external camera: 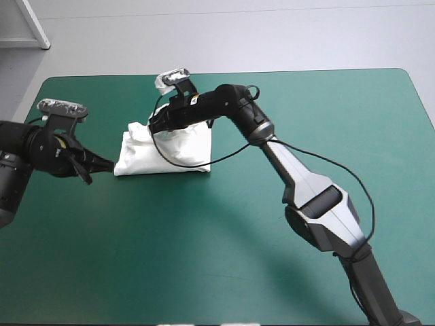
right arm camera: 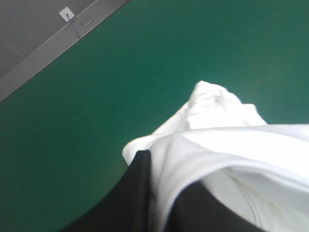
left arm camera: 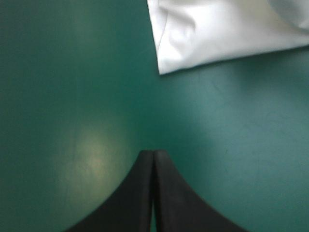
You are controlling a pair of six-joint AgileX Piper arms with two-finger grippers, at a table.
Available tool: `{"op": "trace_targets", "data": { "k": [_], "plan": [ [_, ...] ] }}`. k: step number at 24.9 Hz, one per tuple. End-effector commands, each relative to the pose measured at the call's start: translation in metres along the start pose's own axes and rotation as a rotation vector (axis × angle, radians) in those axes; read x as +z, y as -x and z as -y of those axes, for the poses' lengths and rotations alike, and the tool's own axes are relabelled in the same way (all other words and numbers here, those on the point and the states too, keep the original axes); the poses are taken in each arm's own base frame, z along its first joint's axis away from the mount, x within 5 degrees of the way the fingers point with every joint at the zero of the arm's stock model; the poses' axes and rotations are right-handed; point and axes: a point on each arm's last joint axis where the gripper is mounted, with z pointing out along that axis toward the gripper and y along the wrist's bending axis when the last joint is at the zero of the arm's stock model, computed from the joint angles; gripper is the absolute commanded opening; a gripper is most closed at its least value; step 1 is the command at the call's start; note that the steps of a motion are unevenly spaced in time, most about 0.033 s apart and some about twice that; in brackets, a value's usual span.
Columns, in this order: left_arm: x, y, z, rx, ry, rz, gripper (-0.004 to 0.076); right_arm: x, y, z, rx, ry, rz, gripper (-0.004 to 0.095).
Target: Fold the cloth
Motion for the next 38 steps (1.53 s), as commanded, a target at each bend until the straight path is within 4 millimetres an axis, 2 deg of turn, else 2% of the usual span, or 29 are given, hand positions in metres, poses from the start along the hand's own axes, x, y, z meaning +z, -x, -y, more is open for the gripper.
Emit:
{"op": "trace_targets", "data": {
  "k": [1, 3, 5, 6, 7, 8, 9, 10, 13, 15, 18, 19, 23, 27, 33, 38],
  "plan": [
    [-0.008, -0.026, -0.003, -0.025, 0.013, -0.033, -0.001, -0.005, 0.025, -0.029, 0.0, 0.078, 0.181, -0.0011],
    [-0.005, -0.034, -0.005, -0.022, 0.036, -0.047, -0.001, 0.01, 0.018, -0.032, 0.008, 0.112, 0.185, 0.0024],
    [-0.003, -0.041, -0.005, -0.022, 0.051, -0.059, -0.001, 0.017, 0.013, -0.034, 0.013, 0.126, 0.176, 0.0137],
    [-0.003, -0.042, -0.005, -0.026, 0.055, -0.06, -0.001, 0.019, 0.011, -0.036, 0.007, 0.128, 0.162, 0.0242],
    [-0.004, -0.043, -0.006, -0.038, 0.058, -0.057, -0.001, 0.019, 0.011, -0.036, -0.015, 0.111, 0.148, 0.0495],
    [-0.005, -0.044, -0.006, -0.039, 0.059, -0.055, -0.001, 0.016, 0.013, -0.037, -0.029, 0.106, 0.149, 0.0642],
    [-0.007, -0.045, -0.005, -0.036, 0.052, -0.049, -0.001, 0.006, 0.018, -0.039, -0.04, 0.088, 0.141, 0.0848],
    [-0.007, -0.045, -0.005, -0.036, 0.052, -0.049, -0.001, -0.003, 0.021, -0.039, -0.039, 0.057, 0.11, 0.0891],
    [-0.007, -0.045, -0.005, -0.037, 0.051, -0.046, -0.001, -0.037, 0.028, -0.031, -0.011, -0.095, 0.002, 0.082],
    [-0.007, -0.044, -0.005, -0.036, 0.051, -0.039, -0.001, -0.066, 0.031, -0.014, 0.031, -0.23, -0.052, 0.0762],
    [-0.007, -0.044, -0.005, -0.036, 0.051, -0.041, -0.001, -0.094, 0.036, 0.029, 0.218, -0.323, 0.0, 0.075],
    [-0.007, -0.044, -0.005, -0.036, 0.051, -0.038, -0.001, -0.097, 0.034, 0.044, 0.265, -0.341, 0.004, 0.075],
    [-0.007, -0.044, -0.005, -0.036, 0.051, -0.038, -0.001, -0.089, 0.023, 0.063, 0.326, -0.343, -0.033, 0.075],
    [-0.006, -0.044, -0.004, -0.04, 0.039, -0.038, -0.001, -0.063, -0.001, 0.076, 0.408, -0.304, -0.152, 0.0723],
    [-0.006, -0.044, -0.004, -0.042, 0.034, -0.044, -0.001, -0.025, -0.042, 0.081, 0.472, -0.225, -0.327, 0.0614],
    [-0.006, -0.044, -0.002, -0.046, 0.022, -0.044, -0.001, -0.006, -0.056, 0.068, 0.413, -0.193, -0.384, 0.0553]
  ]
}}
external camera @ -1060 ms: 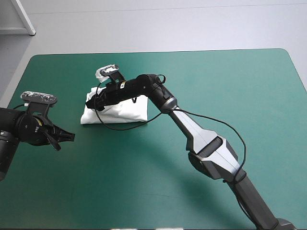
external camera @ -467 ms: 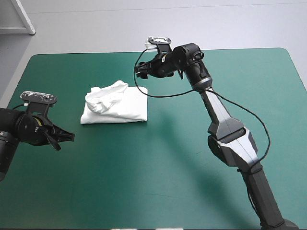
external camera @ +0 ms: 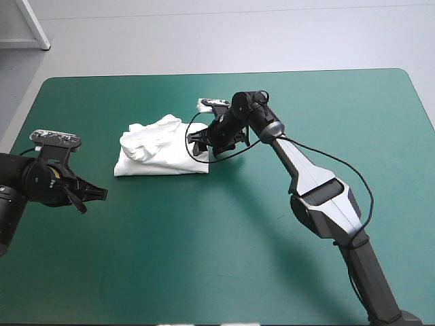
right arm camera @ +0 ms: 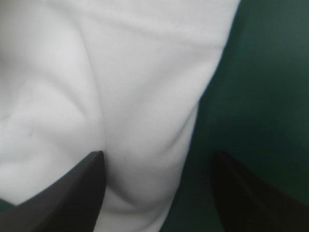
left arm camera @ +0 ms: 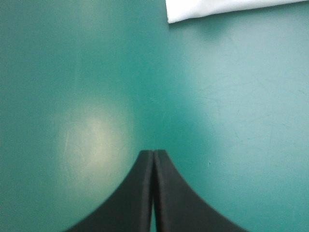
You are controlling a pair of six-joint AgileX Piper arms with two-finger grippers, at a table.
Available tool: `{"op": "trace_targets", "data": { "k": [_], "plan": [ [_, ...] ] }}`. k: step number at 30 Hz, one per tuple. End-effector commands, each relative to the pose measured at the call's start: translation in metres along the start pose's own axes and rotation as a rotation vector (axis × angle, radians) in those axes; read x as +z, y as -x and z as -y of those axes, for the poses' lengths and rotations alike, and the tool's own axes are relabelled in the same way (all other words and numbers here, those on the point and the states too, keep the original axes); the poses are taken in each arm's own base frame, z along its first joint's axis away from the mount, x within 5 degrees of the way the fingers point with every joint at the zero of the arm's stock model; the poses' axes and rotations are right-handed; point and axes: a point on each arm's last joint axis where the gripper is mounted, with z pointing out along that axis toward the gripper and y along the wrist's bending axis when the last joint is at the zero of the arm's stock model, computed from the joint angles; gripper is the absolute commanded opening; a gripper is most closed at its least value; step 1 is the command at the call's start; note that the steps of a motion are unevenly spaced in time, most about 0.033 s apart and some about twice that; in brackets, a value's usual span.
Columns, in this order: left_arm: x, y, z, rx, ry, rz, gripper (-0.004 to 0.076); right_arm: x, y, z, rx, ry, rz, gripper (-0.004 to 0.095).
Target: Fold the cloth
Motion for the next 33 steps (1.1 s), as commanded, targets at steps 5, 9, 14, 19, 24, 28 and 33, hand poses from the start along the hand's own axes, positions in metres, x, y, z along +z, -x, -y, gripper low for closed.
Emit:
{"op": "trace_targets", "data": {
  "k": [5, 9, 14, 19, 24, 28, 33],
  "plan": [
    [-0.012, -0.001, -0.002, -0.021, 0.0, 0.021, -0.001, -0.023, -0.004, -0.043, -0.132, 0.041, 0.041, 0.0217],
    [-0.012, -0.001, -0.002, -0.021, 0.0, 0.021, -0.001, -0.025, -0.004, -0.039, -0.148, 0.0, 0.03, -0.0009],
    [-0.012, -0.001, -0.002, -0.021, 0.0, 0.021, -0.001, -0.052, 0.001, -0.036, -0.199, -0.128, 0.092, -0.0014],
    [-0.012, -0.001, -0.002, -0.021, 0.0, 0.021, -0.001, -0.095, 0.009, -0.022, -0.2, -0.269, 0.183, -0.0014],
    [-0.012, -0.001, -0.002, -0.021, 0.0, 0.021, -0.001, -0.135, 0.017, 0.022, -0.121, -0.348, 0.233, -0.0014],
    [-0.012, -0.001, -0.002, -0.021, 0.0, 0.021, -0.001, -0.161, 0.012, 0.083, -0.008, -0.454, 0.212, -0.0014],
    [-0.012, -0.001, -0.002, -0.021, 0.0, 0.021, -0.001, -0.191, -0.014, 0.167, 0.156, -0.536, 0.138, -0.0014]
  ]
}}
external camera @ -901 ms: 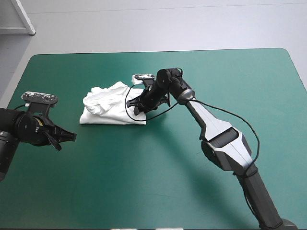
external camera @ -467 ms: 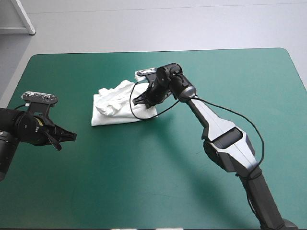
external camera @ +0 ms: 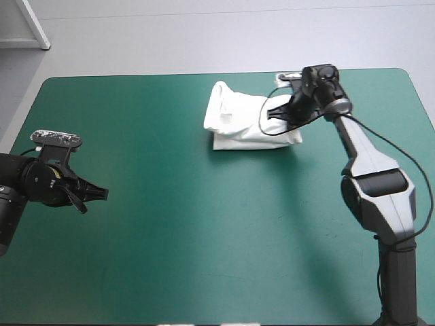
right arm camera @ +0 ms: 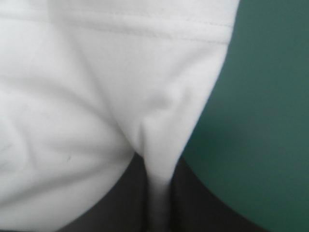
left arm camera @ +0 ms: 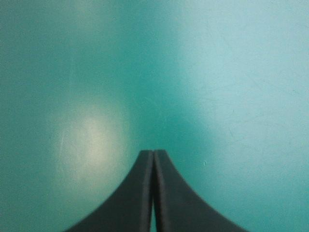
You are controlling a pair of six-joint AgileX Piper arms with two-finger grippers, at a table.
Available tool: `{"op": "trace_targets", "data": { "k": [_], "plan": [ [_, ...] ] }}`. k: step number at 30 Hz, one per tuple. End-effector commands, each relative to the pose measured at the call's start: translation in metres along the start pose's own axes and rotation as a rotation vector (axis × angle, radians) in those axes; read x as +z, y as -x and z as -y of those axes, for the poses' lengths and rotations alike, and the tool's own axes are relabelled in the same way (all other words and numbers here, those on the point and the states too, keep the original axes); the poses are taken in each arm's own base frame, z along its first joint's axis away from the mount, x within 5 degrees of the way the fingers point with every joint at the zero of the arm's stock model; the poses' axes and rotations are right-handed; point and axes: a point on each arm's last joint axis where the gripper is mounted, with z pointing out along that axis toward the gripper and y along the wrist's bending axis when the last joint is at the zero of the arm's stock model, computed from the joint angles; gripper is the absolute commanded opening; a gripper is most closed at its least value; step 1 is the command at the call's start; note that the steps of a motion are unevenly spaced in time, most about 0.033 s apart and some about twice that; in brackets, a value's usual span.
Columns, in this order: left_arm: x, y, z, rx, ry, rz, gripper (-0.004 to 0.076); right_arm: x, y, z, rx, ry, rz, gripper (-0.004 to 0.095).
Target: Fold the cloth
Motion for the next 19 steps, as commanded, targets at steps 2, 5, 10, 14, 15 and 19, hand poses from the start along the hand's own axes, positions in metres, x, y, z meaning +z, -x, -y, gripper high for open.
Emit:
{"op": "trace_targets", "data": {
  "k": [2, 5, 10, 14, 15, 19],
  "plan": [
    [-0.012, -0.001, -0.003, -0.017, 0.012, 0.021, -0.001, -0.046, -0.015, 0.078, 0.099, -0.084, 0.017, -0.0014],
    [-0.012, -0.001, -0.003, -0.017, 0.012, 0.021, -0.001, -0.056, -0.032, 0.122, 0.169, -0.127, -0.013, -0.0014],
    [-0.012, -0.001, -0.003, -0.017, 0.012, 0.021, -0.001, -0.077, -0.062, 0.179, 0.262, -0.194, -0.037, -0.0014],
    [-0.012, -0.001, -0.003, -0.017, 0.012, 0.021, -0.001, -0.087, -0.076, 0.206, 0.352, -0.184, -0.027, 0.0011],
    [-0.012, -0.001, -0.003, -0.028, 0.011, 0.021, -0.001, -0.089, -0.078, 0.212, 0.377, -0.168, -0.02, 0.0056],
    [-0.012, -0.001, -0.003, -0.028, 0.011, 0.021, -0.001, -0.093, -0.083, 0.223, 0.423, -0.129, -0.001, 0.0425]
  ]
}}
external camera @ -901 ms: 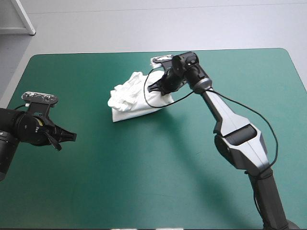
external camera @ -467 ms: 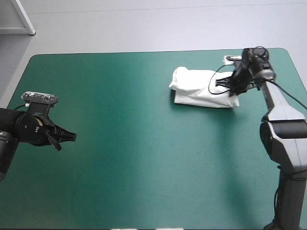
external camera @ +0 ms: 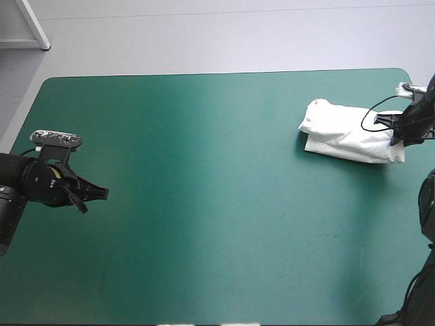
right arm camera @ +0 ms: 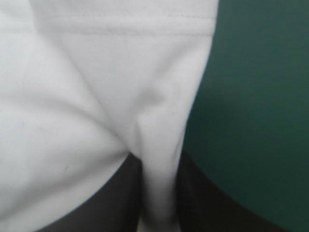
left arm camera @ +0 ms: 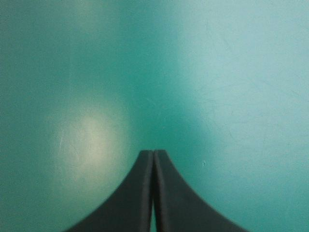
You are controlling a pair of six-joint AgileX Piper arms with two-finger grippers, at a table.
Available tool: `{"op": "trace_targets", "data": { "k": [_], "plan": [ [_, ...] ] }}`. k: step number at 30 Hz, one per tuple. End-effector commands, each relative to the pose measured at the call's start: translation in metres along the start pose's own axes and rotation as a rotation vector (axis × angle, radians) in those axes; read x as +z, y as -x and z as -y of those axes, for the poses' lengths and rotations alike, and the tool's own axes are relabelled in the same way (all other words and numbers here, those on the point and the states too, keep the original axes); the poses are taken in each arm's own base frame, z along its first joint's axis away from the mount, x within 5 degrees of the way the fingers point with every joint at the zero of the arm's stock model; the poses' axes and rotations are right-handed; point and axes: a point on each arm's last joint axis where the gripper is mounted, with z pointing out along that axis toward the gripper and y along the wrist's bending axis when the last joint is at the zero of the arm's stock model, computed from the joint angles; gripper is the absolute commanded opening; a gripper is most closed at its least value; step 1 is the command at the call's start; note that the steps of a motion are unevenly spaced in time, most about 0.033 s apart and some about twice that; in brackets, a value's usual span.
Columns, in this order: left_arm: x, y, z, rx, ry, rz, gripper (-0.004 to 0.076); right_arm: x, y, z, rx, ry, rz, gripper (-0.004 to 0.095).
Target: Fold the cloth
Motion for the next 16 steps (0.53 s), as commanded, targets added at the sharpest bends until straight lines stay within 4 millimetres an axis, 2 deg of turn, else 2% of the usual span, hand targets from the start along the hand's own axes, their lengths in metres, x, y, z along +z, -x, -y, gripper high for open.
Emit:
{"op": "trace_targets", "data": {
  "k": [1, 3, 4, 5, 11, 16],
  "plan": [
    [-0.012, -0.001, -0.003, -0.018, 0.011, 0.021, -0.001, -0.042, -0.002, 0.006, 0.015, 0.026, 0.087, 0.0567],
    [-0.012, -0.001, -0.003, -0.018, 0.011, 0.021, -0.001, -0.048, -0.003, 0.009, 0.022, 0.023, 0.1, 0.0823],
    [-0.012, -0.001, -0.003, -0.018, 0.011, 0.021, -0.001, -0.053, -0.004, 0.009, 0.028, 0.022, 0.11, 0.0913],
    [-0.012, -0.001, -0.003, -0.018, 0.011, 0.021, -0.001, -0.06, -0.005, 0.01, 0.031, 0.015, 0.126, 0.0941],
    [-0.012, -0.001, -0.003, -0.018, 0.011, 0.021, -0.001, -0.108, -0.016, 0.008, 0.038, 0.004, 0.229, 0.0904],
    [-0.012, -0.001, -0.003, -0.018, 0.011, 0.021, -0.001, -0.138, -0.025, 0.005, 0.032, 0.002, 0.296, 0.0881]
  ]
}}
